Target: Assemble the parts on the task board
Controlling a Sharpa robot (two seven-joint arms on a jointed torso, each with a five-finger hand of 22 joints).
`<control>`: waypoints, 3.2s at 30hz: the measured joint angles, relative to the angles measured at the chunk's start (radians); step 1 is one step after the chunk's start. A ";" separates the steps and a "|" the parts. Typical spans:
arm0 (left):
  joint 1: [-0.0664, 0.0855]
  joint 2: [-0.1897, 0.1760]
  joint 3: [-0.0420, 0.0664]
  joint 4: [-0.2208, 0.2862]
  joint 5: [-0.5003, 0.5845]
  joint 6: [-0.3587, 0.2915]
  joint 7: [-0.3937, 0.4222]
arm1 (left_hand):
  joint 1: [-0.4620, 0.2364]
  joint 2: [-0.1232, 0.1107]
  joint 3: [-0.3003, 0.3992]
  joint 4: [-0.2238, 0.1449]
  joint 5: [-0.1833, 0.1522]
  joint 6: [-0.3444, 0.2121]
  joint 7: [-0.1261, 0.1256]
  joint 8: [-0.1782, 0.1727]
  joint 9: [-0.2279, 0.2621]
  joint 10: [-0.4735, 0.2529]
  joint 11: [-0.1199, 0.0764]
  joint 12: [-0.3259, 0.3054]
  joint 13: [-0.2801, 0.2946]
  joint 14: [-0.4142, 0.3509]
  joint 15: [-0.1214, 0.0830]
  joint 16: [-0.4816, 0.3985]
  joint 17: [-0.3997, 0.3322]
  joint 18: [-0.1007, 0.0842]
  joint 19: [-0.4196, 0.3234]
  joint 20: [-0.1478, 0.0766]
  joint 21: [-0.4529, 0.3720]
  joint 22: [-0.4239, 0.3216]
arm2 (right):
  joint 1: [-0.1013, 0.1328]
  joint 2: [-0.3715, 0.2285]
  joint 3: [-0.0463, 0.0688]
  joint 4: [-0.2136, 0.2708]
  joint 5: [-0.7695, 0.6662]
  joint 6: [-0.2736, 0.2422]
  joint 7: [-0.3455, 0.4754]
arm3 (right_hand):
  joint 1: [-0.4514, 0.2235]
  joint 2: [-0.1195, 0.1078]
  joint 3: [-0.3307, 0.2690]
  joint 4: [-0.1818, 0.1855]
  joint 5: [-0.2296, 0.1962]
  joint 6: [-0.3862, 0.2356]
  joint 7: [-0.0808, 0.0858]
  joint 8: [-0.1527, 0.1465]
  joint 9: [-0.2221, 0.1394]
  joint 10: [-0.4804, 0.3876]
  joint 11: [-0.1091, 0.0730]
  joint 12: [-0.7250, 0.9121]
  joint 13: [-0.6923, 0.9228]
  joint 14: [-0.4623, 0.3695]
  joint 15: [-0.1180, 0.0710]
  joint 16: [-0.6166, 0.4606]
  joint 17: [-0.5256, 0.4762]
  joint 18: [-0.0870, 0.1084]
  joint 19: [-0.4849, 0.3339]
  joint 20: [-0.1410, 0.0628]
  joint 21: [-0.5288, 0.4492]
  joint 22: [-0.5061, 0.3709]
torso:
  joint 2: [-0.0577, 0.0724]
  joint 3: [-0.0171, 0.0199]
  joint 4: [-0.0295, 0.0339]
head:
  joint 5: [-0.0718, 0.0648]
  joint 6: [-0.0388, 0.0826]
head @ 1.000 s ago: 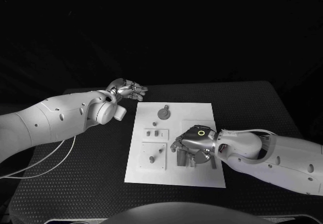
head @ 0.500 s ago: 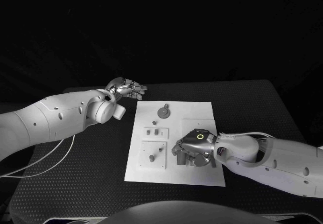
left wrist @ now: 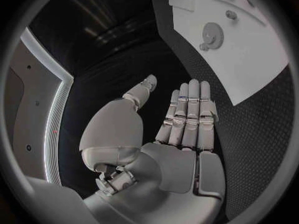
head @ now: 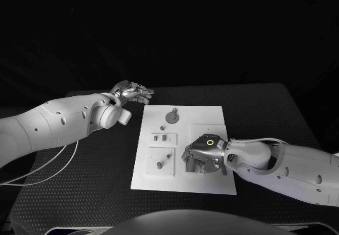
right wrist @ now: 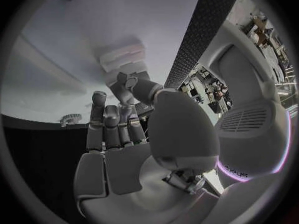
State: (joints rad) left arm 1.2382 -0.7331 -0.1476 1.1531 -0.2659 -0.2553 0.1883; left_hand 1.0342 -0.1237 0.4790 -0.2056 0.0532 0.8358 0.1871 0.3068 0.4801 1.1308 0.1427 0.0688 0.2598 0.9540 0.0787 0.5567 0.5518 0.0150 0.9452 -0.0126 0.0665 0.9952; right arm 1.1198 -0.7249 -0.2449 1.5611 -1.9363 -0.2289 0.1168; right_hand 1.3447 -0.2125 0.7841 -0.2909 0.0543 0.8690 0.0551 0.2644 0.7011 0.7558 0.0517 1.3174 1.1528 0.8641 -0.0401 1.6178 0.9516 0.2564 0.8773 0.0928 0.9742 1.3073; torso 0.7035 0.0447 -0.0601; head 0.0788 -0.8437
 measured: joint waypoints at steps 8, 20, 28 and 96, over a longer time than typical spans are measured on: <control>0.000 0.000 0.000 0.001 0.000 0.001 -0.001 | 0.000 0.000 0.000 0.000 0.000 0.000 0.000 0.000 0.000 0.000 0.000 0.000 0.000 0.000 0.000 0.000 0.000 0.000 0.000 0.000 0.000 0.000 | -0.001 0.006 0.001 -0.005 -0.003 -0.007 0.001 | -0.009 0.009 0.000 0.000 0.000 0.045 0.018 0.015 -0.003 0.000 0.000 0.014 -0.020 0.000 0.000 0.014 -0.010 0.000 -0.004 -0.004 0.010 0.000 | 0.000 0.0002 -0.0002 | 0.000 0.000; 0.000 0.000 0.000 0.001 0.000 0.002 -0.002 | 0.000 0.000 0.000 0.000 0.000 0.000 0.000 0.000 -0.001 0.000 0.000 0.000 0.000 0.000 0.000 0.000 0.001 0.000 0.000 0.000 0.000 0.000 | -0.002 0.006 0.000 -0.007 -0.006 -0.026 0.005 | -0.022 0.027 -0.005 0.001 0.000 0.074 0.008 0.015 -0.019 -0.003 -0.003 0.038 -0.047 0.000 0.000 0.032 -0.026 0.000 0.002 -0.009 0.025 0.000 | 0.000 0.0005 -0.0007 | -0.001 0.002; 0.000 0.000 0.000 0.002 0.000 0.003 -0.003 | 0.000 0.000 -0.003 0.003 0.000 0.000 0.000 0.000 -0.001 0.000 0.000 0.000 0.000 0.000 0.000 -0.004 0.002 0.000 0.000 0.000 0.000 -0.001 | -0.003 -0.003 -0.001 0.000 -0.006 -0.049 0.011 | -0.035 0.040 -0.006 0.000 0.000 0.081 0.001 0.015 -0.022 0.000 -0.007 0.046 -0.060 0.000 0.000 0.038 -0.034 0.000 0.005 -0.013 0.029 0.000 | 0.000 0.0005 -0.0007 | -0.002 0.003; 0.000 0.003 0.000 -0.009 0.081 0.020 -0.022 | -0.004 0.004 -0.005 0.000 0.000 0.000 0.000 0.000 -0.002 0.000 0.000 0.000 0.000 -0.004 0.004 -0.008 0.009 0.000 -0.004 0.004 0.000 -0.001 | 0.031 0.001 -0.001 0.017 0.048 0.023 0.042 | -0.045 0.050 -0.011 -0.006 0.000 0.082 0.000 0.008 -0.037 -0.003 -0.011 0.053 -0.091 -0.007 -0.007 0.038 -0.050 0.000 0.005 -0.012 0.029 0.000 | 0.000 0.0000 -0.0004 | -0.001 -0.008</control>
State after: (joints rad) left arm 1.2382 -0.7301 -0.1478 1.1441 -0.1847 -0.2352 0.1665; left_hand 1.0302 -0.1197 0.4737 -0.2057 0.0532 0.8359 0.1872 0.3068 0.4777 1.1308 0.1427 0.0688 0.2593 0.9504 0.0823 0.5489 0.5608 0.0150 0.9417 -0.0090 0.0665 0.9938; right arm 1.1508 -0.7239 -0.2456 1.5779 -1.8888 -0.2055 0.1589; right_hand 1.2996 -0.1621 0.7731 -0.2965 0.0541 0.9510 0.0551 0.2721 0.6645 0.7524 0.0410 1.3705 1.0620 0.8569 -0.0475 1.6554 0.9015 0.2563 0.8826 0.0803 1.0032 1.3077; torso 0.7035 0.0447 -0.0605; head 0.0781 -0.8513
